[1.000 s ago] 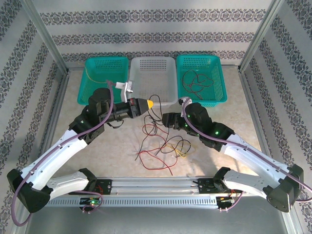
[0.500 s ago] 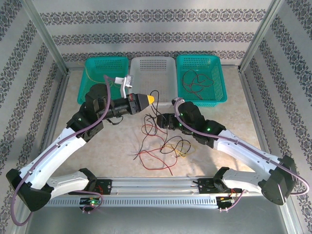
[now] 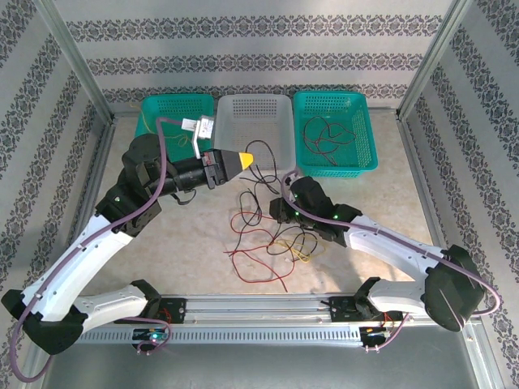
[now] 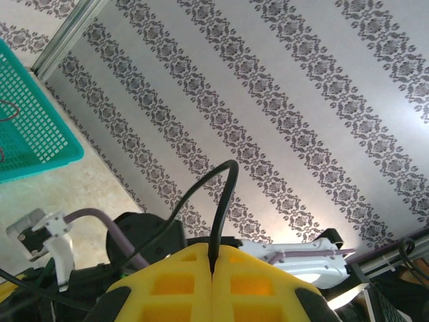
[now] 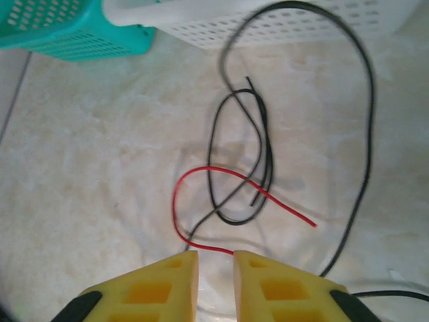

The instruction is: Untangle the cables

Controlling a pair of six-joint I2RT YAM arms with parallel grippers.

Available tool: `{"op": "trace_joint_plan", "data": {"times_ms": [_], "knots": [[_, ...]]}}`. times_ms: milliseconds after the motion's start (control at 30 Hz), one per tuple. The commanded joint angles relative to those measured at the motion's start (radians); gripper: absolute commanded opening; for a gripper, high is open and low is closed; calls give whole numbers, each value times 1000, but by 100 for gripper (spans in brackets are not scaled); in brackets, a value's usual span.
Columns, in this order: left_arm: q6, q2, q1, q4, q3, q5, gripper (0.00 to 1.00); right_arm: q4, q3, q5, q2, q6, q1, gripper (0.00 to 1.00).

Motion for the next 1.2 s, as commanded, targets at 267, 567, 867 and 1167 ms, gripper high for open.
{"op": "trace_joint_plan", "data": {"times_ms": [267, 567, 867, 1167], "knots": [[180, 69, 45, -183, 126, -133, 0, -43, -124, 45, -198, 108, -5, 33], [216, 302, 183, -193, 332, -210, 0, -175, -139, 124, -378, 117, 22, 55], [206, 573, 271, -197, 579, -211, 0, -278, -57, 153, -395, 76, 16, 56], [215, 765, 275, -217, 683, -243, 0, -335, -20, 171, -420, 73, 9, 57]]}}
